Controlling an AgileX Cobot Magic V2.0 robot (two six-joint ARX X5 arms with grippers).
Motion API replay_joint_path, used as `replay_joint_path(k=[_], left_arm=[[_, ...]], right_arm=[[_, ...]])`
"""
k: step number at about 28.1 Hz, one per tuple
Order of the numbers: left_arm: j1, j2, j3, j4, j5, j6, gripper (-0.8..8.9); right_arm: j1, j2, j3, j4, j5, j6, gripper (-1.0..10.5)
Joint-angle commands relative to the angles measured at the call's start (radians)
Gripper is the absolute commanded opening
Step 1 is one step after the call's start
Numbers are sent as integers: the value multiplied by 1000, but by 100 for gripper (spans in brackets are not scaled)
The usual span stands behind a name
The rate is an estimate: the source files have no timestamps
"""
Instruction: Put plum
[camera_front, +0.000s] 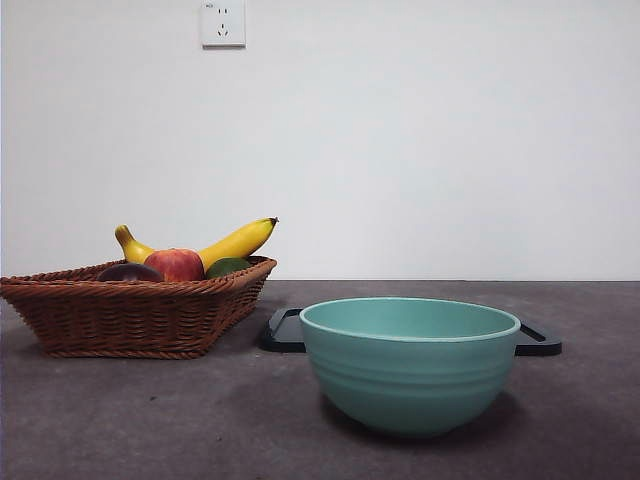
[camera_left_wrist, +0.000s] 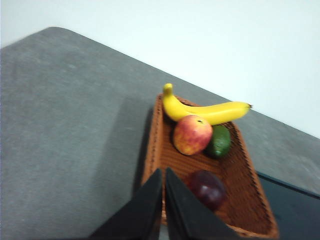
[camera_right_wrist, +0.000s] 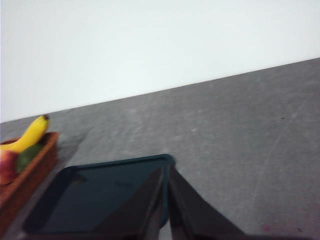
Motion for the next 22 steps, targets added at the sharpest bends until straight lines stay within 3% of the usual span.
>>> replay_joint_path(k=[1, 14, 22], left_arm=[[1, 78, 91, -34, 73, 67, 9], [-30, 504, 515, -371, 388, 326, 9], [-124, 637, 700, -632, 452, 485, 9]], right_arm=[[-2, 71, 97, -45, -40, -37, 6], [19, 565, 562, -474, -319, -259, 6], [136, 742, 729, -722, -335, -384, 6]])
